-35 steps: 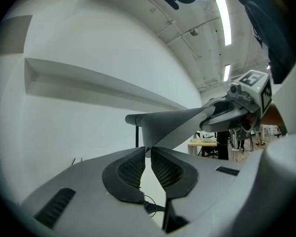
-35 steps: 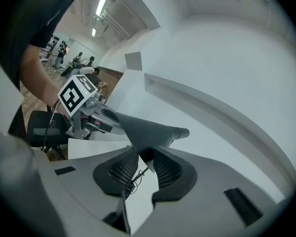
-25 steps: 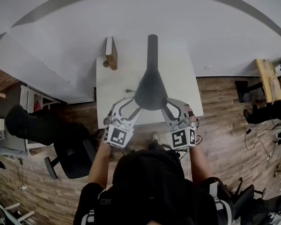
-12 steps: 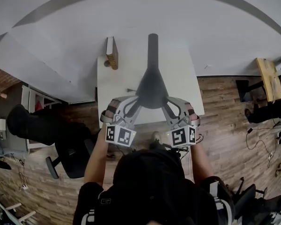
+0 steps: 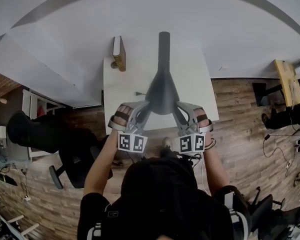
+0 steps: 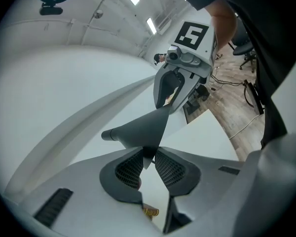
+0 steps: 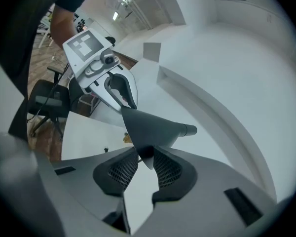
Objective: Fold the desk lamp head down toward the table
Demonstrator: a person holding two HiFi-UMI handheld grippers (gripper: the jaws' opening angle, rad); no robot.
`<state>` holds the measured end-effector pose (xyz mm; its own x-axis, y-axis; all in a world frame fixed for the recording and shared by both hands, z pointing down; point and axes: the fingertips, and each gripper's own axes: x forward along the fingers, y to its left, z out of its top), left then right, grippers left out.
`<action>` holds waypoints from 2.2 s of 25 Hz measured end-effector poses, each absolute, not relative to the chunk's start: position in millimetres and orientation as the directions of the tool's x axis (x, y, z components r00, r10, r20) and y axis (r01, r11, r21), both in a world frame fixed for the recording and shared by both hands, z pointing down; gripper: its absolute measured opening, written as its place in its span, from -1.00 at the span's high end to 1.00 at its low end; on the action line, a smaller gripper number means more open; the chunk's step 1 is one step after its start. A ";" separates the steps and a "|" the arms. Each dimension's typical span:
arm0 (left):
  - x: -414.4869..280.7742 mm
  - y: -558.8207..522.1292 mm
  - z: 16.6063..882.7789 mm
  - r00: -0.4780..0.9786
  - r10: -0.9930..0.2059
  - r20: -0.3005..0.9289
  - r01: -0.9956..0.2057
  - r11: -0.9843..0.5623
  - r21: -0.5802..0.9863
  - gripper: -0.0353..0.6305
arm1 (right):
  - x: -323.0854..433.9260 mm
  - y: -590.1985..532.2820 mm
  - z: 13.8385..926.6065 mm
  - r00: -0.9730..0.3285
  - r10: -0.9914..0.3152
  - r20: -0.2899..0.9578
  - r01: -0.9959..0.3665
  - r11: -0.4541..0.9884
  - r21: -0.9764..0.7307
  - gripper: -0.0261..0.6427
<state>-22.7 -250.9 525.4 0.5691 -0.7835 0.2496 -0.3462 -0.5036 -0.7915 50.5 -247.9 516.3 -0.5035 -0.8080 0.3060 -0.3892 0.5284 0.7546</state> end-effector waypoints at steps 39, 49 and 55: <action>-21.0 -307.9 619.6 0.326 -0.939 0.114 -0.151 -0.171 -0.974 0.59 | 54.5 -298.2 610.1 -0.417 -0.865 0.278 -0.239 0.399 0.885 0.48; -20.8 -318.5 629.0 0.301 -0.948 0.108 -0.134 -0.154 -0.979 0.57 | 55.3 -305.2 621.3 -0.408 -0.864 0.295 -0.220 0.407 0.887 0.52; -20.2 -319.2 629.3 0.293 -0.952 0.093 -0.131 -0.136 -0.982 0.57 | 56.3 -305.4 622.0 -0.405 -0.868 0.288 -0.225 0.400 0.888 0.54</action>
